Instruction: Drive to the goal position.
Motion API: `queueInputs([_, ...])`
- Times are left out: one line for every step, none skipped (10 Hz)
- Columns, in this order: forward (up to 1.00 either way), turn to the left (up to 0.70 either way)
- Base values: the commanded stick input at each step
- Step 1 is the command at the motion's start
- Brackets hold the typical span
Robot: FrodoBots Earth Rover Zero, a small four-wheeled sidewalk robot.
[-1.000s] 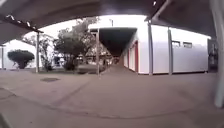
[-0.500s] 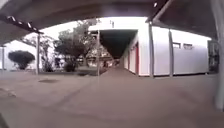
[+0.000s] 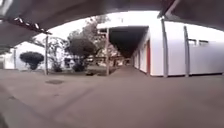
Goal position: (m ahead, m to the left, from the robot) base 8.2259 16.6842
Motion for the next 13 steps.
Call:
queueInputs([0.85, 0.34])
queueInputs([0.85, 0.34])
queueInputs([0.85, 0.34])
queueInputs([0.85, 0.34])
queueInputs([0.85, 0.34])
queueInputs([0.85, 0.34])
queueInputs([0.85, 0.14])
queueInputs([0.85, 0.00])
queueInputs([0.85, 0.00])
queueInputs([0.85, 0.00])
queueInputs([0.85, 0.00])
queueInputs([0.85, 0.00])
queueInputs([0.85, 0.00])
